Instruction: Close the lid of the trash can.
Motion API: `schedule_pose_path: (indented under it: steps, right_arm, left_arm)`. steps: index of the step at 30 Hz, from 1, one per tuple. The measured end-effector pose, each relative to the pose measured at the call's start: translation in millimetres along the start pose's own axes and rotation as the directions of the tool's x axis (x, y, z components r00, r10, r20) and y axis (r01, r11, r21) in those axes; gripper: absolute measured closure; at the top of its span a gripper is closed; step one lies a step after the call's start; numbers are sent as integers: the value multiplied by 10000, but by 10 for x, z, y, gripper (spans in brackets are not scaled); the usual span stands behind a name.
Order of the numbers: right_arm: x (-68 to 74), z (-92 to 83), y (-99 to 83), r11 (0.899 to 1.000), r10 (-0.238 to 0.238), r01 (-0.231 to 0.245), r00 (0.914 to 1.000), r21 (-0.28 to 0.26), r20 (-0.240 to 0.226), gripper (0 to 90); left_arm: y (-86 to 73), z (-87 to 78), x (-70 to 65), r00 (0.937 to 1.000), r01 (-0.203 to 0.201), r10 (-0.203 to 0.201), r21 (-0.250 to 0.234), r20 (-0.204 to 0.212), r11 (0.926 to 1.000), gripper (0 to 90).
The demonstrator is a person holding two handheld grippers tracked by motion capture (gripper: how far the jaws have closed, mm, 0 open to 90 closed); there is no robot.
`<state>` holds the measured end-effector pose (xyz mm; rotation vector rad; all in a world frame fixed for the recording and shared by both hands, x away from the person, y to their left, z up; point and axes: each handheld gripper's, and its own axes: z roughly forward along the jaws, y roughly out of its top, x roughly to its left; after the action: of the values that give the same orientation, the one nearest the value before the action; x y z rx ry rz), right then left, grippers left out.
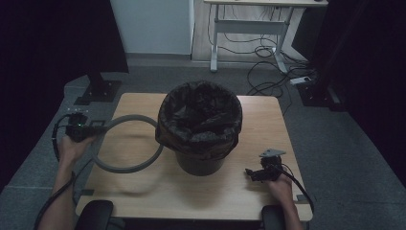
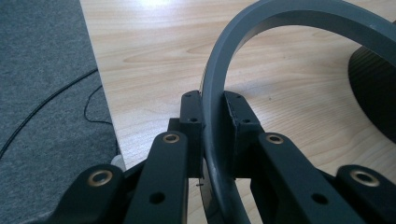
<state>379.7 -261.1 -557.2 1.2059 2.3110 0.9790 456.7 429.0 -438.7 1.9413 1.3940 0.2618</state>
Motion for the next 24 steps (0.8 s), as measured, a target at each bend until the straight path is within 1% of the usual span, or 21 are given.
schedule_pose_path:
  steps: [2, 6, 9, 15, 21, 24]
  right_arm:
    - [0, 0, 0, 10000, 0, 0, 10000, 0, 0, 0]
    - [0, 0, 0, 10000, -1, 1, 10000, -1, -1, 0]
    - [0, 0, 0, 10000, 0, 0, 10000, -1, 0, 0]
    - [0, 0, 0, 10000, 1, -1, 10000, -2, 0, 0]
    - [0, 0, 0, 10000, 3, -3, 10000, -1, -1, 0]
    - [0, 0, 0, 10000, 4, -4, 10000, -3, 0, 0]
  left_arm:
    - [27, -43, 5, 10000, 71, -71, 11, 17, 10000, 788]
    - [72, -119, 12, 10000, 67, -67, 65, 55, 10000, 789]
    - [97, -174, 23, 9999, 116, -116, 11, 97, 9999, 789]
    - [151, -293, 64, 9991, 364, -362, -99, 208, 9993, 789]
    - [244, -440, 80, 9988, 473, -471, -129, 146, 9988, 789]
    - [299, -524, 82, 9985, 536, -533, -217, 136, 9983, 789]
